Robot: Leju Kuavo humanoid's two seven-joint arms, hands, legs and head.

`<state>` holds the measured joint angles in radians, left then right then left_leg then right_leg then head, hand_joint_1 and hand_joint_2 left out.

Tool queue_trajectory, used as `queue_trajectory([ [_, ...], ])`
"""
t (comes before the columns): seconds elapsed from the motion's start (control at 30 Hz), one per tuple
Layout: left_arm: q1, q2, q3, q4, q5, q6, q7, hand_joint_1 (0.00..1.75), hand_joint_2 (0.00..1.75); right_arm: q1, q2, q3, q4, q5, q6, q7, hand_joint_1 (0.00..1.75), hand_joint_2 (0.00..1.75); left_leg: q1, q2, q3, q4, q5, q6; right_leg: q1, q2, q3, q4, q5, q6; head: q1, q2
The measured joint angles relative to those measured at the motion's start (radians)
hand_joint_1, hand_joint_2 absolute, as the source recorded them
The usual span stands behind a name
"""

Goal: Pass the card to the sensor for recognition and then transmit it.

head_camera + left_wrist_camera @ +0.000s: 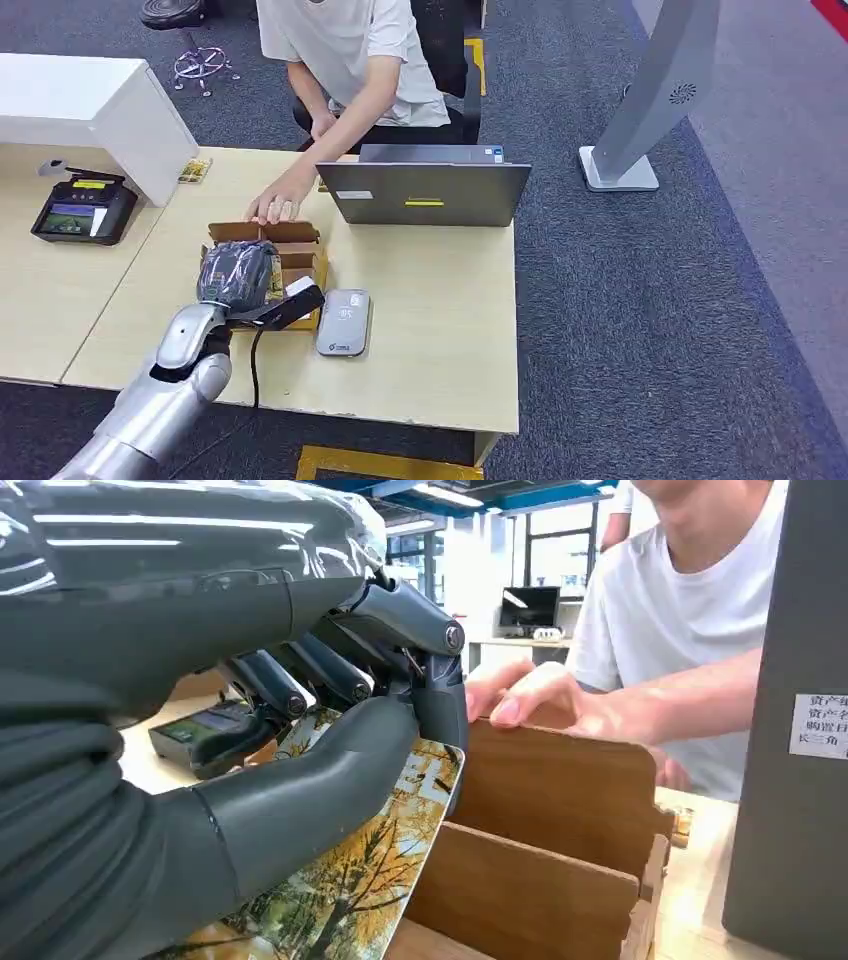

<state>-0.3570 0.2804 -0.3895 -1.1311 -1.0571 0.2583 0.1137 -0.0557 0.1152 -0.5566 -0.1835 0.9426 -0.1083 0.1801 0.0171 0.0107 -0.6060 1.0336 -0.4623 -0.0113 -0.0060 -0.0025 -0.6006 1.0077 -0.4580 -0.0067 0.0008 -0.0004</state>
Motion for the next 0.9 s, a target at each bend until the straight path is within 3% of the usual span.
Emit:
queue_trajectory([
  [0.27,0.002,-0.003,0.010,-0.005,-0.002,0.005,0.000,1.75,1.75,-0.001,0.001,0.000,0.000,0.001,0.000,0.000,0.00,1.75,0.000,0.000,0.000,0.000,0.000,0.000,0.000,0.000,0.000,0.000,0.000,0.000,0.000,0.000],
  [0.5,-0.040,-0.005,0.014,0.002,-0.039,0.091,-0.033,1.75,1.75,-0.002,0.001,0.000,0.000,0.039,0.004,-0.003,0.00,1.75,0.000,-0.001,-0.001,0.000,0.000,0.000,0.000,-0.002,-0.001,0.000,0.000,0.000,0.000,0.000],
  [0.63,-0.191,-0.022,0.014,0.093,-0.073,0.173,-0.064,1.75,1.75,-0.013,0.004,0.002,-0.001,0.079,0.021,0.003,0.00,1.75,0.000,-0.004,-0.002,0.000,0.003,-0.001,0.000,-0.004,-0.001,0.000,0.001,-0.001,-0.001,0.000],
  [0.77,-0.428,-0.051,0.014,0.316,-0.124,0.288,-0.073,1.75,1.75,-0.043,0.010,0.018,-0.001,0.124,0.044,0.019,0.00,1.75,0.001,-0.004,-0.002,0.001,0.005,-0.001,0.001,-0.004,-0.001,0.001,0.004,-0.002,0.000,0.000],
  [0.9,-0.604,-0.078,0.014,0.487,-0.150,0.313,-0.072,1.75,1.75,-0.064,0.018,0.034,-0.001,0.140,0.055,0.026,0.00,1.75,0.001,-0.004,-0.002,0.001,0.006,-0.002,0.001,-0.004,-0.001,0.001,0.005,-0.001,-0.001,0.000],
])
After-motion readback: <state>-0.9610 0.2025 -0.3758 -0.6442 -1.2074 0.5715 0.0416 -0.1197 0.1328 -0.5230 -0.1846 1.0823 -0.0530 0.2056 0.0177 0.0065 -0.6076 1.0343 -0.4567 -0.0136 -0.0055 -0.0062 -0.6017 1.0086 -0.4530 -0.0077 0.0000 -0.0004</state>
